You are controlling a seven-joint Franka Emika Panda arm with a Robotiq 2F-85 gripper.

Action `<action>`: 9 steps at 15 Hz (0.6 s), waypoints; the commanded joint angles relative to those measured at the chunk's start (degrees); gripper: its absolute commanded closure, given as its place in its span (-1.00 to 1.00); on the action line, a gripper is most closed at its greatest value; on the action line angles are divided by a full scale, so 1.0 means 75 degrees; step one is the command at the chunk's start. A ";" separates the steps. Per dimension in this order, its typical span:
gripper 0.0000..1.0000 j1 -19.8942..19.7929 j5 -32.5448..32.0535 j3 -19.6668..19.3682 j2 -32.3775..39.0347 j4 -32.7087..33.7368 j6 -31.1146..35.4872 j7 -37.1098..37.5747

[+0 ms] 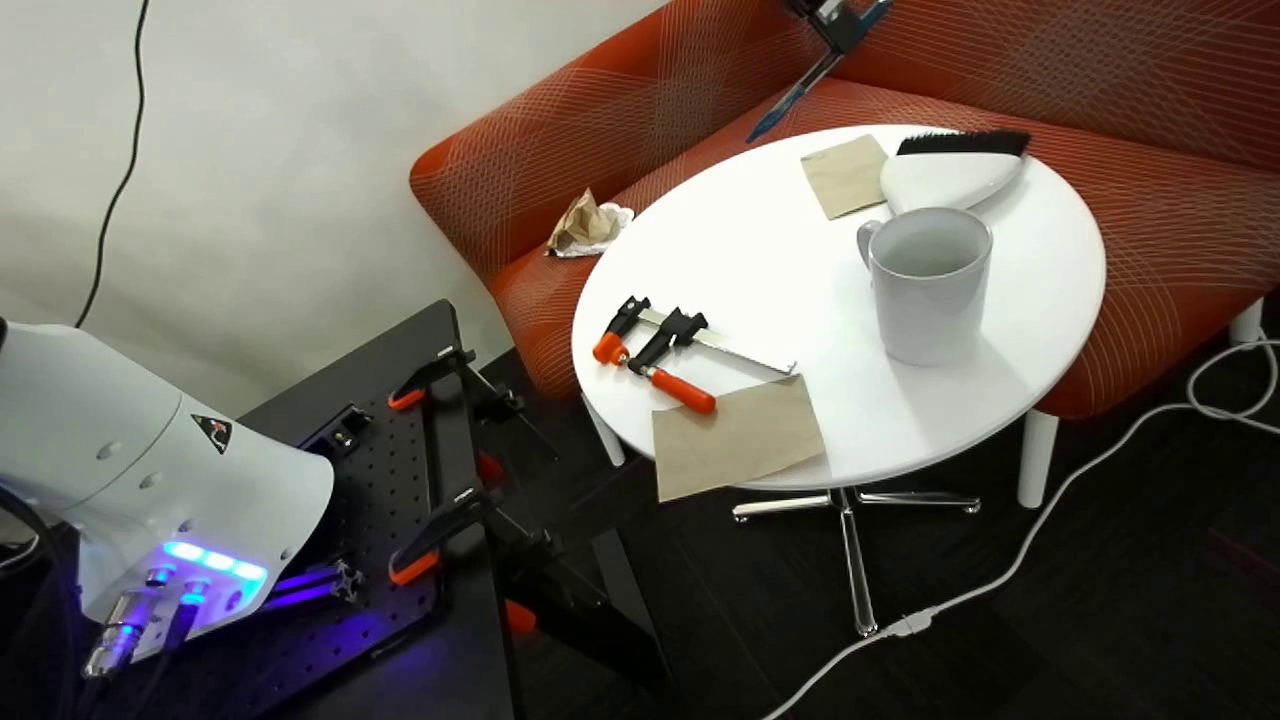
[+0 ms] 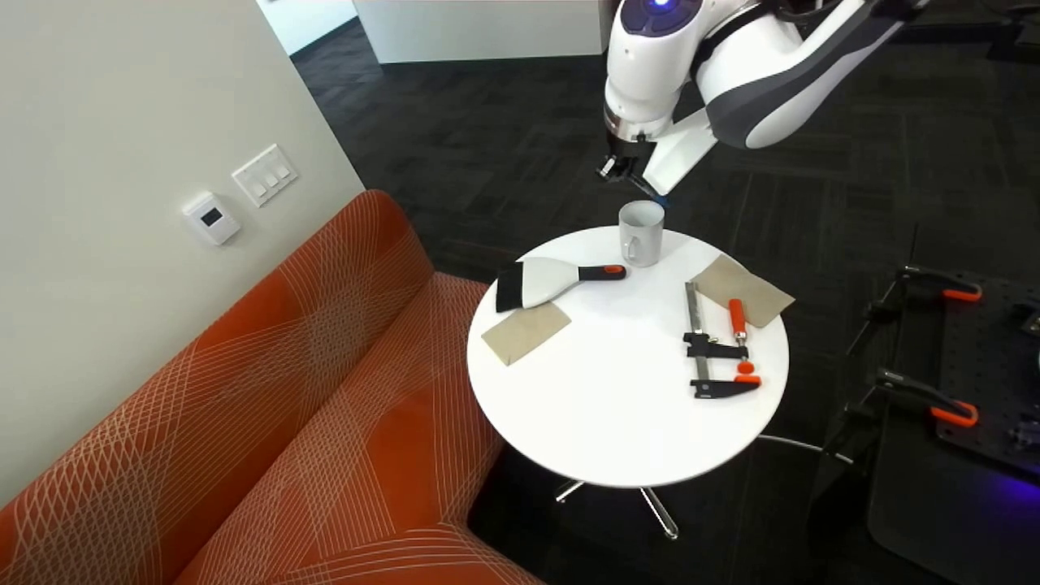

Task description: Take the pen from the table and put it in the white cup

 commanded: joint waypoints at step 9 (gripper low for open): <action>0.93 0.0503 -0.3429 -0.0081 0.0946 0.0966 -0.2253 0.6211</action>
